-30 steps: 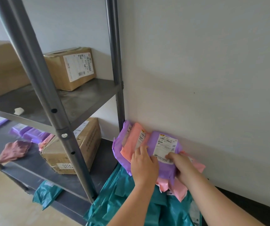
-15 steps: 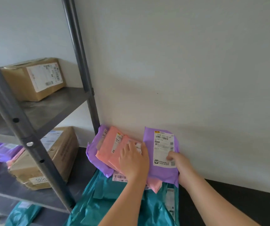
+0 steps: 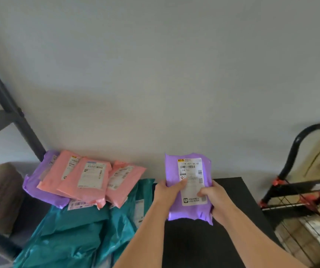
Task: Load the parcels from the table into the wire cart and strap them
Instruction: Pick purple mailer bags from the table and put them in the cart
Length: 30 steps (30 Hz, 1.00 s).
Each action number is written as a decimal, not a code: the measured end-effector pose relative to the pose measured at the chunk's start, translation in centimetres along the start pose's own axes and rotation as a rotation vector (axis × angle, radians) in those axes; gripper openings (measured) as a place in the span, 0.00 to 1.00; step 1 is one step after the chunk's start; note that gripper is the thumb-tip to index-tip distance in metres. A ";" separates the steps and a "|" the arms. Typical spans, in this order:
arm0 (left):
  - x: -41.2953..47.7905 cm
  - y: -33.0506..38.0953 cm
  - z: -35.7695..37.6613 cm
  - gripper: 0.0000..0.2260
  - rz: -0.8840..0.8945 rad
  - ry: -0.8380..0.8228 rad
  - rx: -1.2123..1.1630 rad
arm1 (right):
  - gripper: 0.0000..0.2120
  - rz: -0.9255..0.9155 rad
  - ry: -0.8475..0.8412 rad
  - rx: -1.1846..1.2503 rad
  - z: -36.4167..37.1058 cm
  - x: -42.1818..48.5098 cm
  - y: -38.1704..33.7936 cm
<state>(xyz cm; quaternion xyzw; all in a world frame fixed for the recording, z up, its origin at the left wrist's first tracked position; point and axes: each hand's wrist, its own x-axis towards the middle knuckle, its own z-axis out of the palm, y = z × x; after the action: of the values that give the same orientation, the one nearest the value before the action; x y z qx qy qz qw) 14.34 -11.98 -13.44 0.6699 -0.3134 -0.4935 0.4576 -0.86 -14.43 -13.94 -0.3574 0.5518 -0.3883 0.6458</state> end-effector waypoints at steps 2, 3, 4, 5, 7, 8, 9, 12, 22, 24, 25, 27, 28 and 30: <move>-1.3 -0.7 2.8 0.13 -0.017 -0.059 0.000 | 0.19 0.004 0.039 0.044 -3.5 -1.2 0.6; -2.1 -1.1 4.3 0.13 -0.025 -0.092 0.002 | 0.17 0.006 0.064 0.061 -5.3 -1.8 0.9; -2.9 -1.6 5.8 0.13 -0.031 -0.121 0.004 | 0.16 0.008 0.091 0.074 -7.1 -2.5 1.2; -3.7 -2.1 7.4 0.13 -0.037 -0.148 0.011 | 0.14 0.008 0.117 0.086 -8.9 -3.1 1.5; -5.4 -3.2 10.4 0.13 -0.042 -0.204 0.044 | 0.13 0.012 0.177 0.092 -12.5 -4.6 2.2; -6.2 -3.8 11.9 0.13 -0.043 -0.234 0.063 | 0.14 0.016 0.214 0.088 -14.3 -5.3 2.6; -7.0 -4.4 13.4 0.14 -0.047 -0.264 0.082 | 0.14 0.019 0.250 0.087 -16.1 -6.1 3.1; -9.3 -6.2 17.5 0.17 -0.061 -0.352 0.147 | 0.13 0.045 0.342 0.115 -21.4 -8.1 4.7; -16.4 -11.2 29.2 0.17 0.111 -0.476 0.578 | 0.42 0.003 0.626 -0.636 -34.3 -14.3 8.3; -17.3 -12.1 31.0 0.17 0.147 -0.507 0.641 | 0.35 -0.043 0.593 -0.772 -35.9 -15.2 8.8; -17.7 -12.4 31.9 0.17 0.170 -0.523 0.670 | 0.29 -0.055 0.572 -0.827 -36.5 -15.6 9.0; -18.3 -12.9 33.4 0.16 0.207 -0.554 0.718 | 0.22 -0.024 0.545 -0.916 -37.5 -16.4 9.1; -18.4 -12.9 34.2 0.16 0.220 -0.568 0.746 | 0.21 -0.002 0.543 -0.937 -38.0 -16.6 9.1; -18.3 -13.0 35.8 0.16 0.259 -0.596 0.808 | 0.21 0.016 0.559 -0.984 -39.2 -16.8 9.1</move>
<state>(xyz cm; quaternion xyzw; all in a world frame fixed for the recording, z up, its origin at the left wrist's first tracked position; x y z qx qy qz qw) -25.83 -1.94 -22.00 0.5793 -0.6762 -0.4416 0.1105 -40.23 3.31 -20.04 -0.4958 0.8203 -0.1605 0.2354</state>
